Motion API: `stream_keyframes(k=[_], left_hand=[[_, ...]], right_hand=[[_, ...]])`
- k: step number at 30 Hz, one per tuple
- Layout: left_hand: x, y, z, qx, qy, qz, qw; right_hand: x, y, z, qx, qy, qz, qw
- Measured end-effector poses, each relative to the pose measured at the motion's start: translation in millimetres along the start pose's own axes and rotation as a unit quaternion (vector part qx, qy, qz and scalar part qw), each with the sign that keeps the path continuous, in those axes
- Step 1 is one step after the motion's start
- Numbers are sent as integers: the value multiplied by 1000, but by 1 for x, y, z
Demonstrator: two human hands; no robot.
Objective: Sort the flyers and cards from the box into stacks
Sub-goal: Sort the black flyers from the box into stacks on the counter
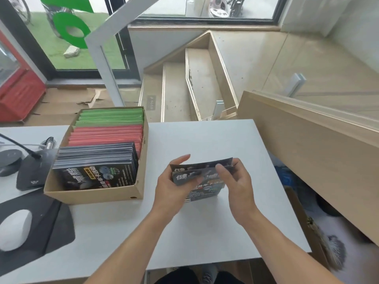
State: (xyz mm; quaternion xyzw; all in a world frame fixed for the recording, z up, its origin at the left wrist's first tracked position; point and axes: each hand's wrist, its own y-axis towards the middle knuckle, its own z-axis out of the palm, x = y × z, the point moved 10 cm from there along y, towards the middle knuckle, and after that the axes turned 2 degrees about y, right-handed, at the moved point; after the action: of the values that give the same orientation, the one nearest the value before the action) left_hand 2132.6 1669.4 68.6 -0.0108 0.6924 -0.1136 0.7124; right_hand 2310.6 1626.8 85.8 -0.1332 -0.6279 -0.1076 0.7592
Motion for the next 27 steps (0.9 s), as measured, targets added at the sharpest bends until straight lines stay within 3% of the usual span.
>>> stream_keyframes(k=[4,9,19,27], left_hand=[[-2,-2,3,4,3,-1,1000],[-4,-1,3,23,27,14,999],[4,0,9,44,-10,9,999],[7,7,15,23,-13,-10,1000]], right_hand=[[0,1,-10,-92,24,25,995],[5,0,-10,-118,11,3,993],[-4,-6,0,-91,-39,0,995],[-6,1,-2,-5,-11,17,1000]])
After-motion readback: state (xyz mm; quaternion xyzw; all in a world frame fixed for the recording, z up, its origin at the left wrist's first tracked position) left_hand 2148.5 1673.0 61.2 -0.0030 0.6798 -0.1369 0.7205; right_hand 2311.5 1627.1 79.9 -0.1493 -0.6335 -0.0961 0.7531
